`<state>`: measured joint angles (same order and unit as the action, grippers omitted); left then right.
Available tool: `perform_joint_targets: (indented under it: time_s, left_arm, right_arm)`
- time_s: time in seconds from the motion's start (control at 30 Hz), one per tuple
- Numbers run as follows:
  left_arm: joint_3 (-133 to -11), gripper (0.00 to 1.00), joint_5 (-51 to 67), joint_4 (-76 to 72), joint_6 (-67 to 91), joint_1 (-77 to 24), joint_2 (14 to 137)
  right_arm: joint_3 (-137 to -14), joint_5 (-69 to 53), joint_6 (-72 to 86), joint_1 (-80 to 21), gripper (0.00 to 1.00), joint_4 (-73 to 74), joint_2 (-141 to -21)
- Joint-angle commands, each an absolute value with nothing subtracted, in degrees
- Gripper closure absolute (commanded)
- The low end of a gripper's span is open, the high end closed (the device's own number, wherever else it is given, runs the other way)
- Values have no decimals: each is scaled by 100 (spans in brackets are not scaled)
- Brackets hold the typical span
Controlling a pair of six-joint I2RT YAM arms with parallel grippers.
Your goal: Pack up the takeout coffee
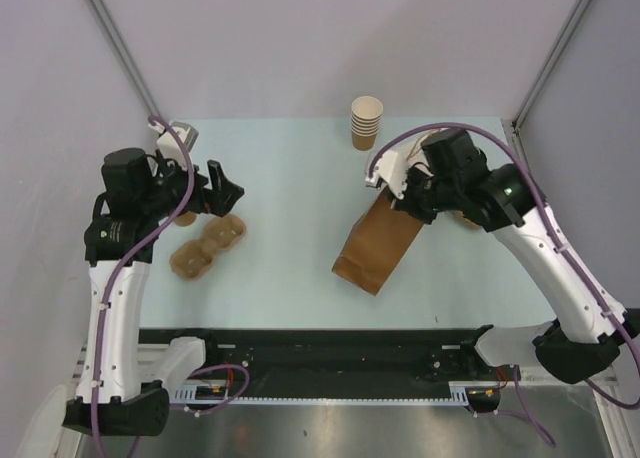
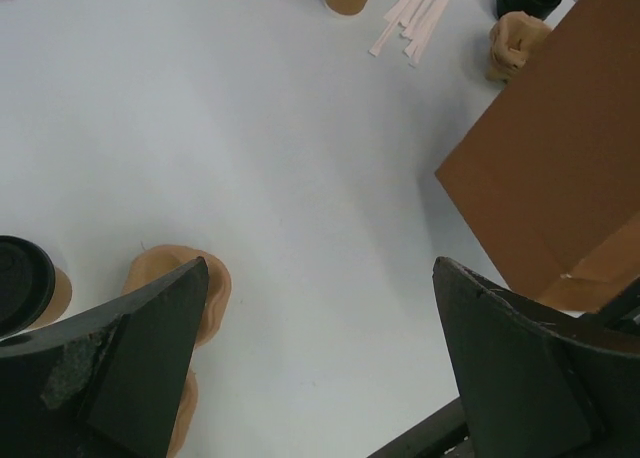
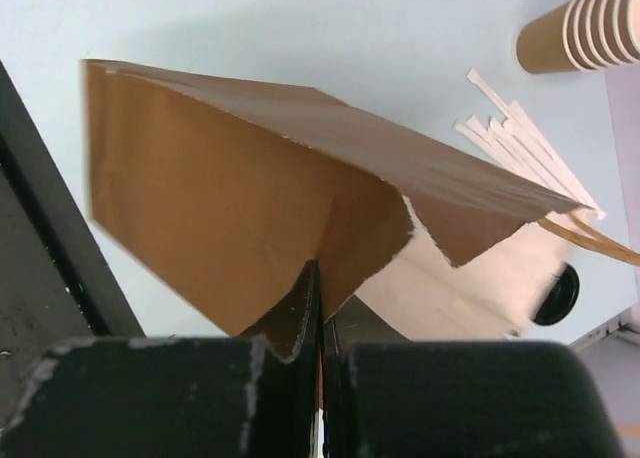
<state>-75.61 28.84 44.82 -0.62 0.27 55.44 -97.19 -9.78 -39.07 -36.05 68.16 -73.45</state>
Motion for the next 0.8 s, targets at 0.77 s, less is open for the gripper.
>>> perform_joint_targets:
  time_s: [0.77]
  left_arm:
    - [-6935, 0, 3068, 4737, -1801, 466, 6108]
  right_arm:
    - [-9342, 519, -4078, -5836, 94, 6381, -8156]
